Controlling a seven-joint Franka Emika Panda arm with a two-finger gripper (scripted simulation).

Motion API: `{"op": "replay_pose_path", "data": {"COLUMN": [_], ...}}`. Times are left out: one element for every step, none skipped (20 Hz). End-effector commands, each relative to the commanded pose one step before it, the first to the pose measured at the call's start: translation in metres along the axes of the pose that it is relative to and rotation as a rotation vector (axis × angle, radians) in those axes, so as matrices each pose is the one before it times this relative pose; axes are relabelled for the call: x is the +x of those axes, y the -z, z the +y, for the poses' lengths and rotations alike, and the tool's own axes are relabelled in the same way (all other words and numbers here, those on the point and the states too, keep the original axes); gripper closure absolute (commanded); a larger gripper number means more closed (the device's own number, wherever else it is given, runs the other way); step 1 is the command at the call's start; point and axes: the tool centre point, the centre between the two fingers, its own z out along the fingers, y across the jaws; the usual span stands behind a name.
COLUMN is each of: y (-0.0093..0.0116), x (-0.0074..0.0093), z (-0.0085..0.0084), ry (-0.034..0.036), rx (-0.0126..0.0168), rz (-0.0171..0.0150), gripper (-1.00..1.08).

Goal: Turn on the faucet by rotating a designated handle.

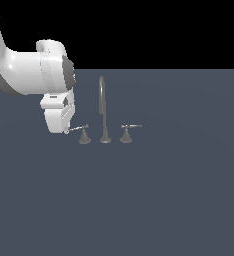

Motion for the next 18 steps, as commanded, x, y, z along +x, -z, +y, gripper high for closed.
{"op": "replay_pose_path", "data": {"y": [-0.00096,-0.00031,-0.00018,-0.00018,-0.00030,-0.00017,-0.00017,-0.00029,0.00000,0.00301,-0.00024,-0.00024,-0.00023,-0.00023,-0.00022,-0.00022,-0.00021,-0.00037], "x": [0.01684,0.00057,0.00061,0.00061,0.00059,0.00062,0.00063,0.00061,0.00000,-0.00695,0.00393,0.00396,0.00399,0.00402,0.00405,0.00408,0.00412,0.00423], "z": [0.00763,0.00311,0.00314,0.00316,0.00318,0.00320,0.00323,0.00324,0.00000,-0.00687,0.00221,0.00223,0.00224,0.00226,0.00228,0.00230,0.00231,0.00230], "ry": [-0.01900,0.00025,0.00020,0.00020,0.00024,0.00020,0.00019,0.00023,0.00000,0.00804,-0.00065,-0.00065,-0.00065,-0.00065,-0.00066,-0.00066,-0.00066,-0.00081], "rx": [-0.00859,-0.00117,-0.00096,-0.00096,-0.00117,-0.00096,-0.00096,-0.00117,0.00000,0.01331,-0.00116,-0.00116,-0.00116,-0.00116,-0.00116,-0.00116,-0.00116,-0.00142], "rz": [0.00979,0.00003,0.00003,0.00003,0.00003,0.00003,0.00003,0.00003,0.00000,-0.00440,0.00036,0.00036,0.00036,0.00036,0.00036,0.00036,0.00036,0.00045], "gripper": [1.08,1.08,1.08,1.08,1.08,1.08,1.08,1.08,1.08,1.08,1.08,1.08,1.08,1.08,1.08,1.08,1.08,1.08]}}
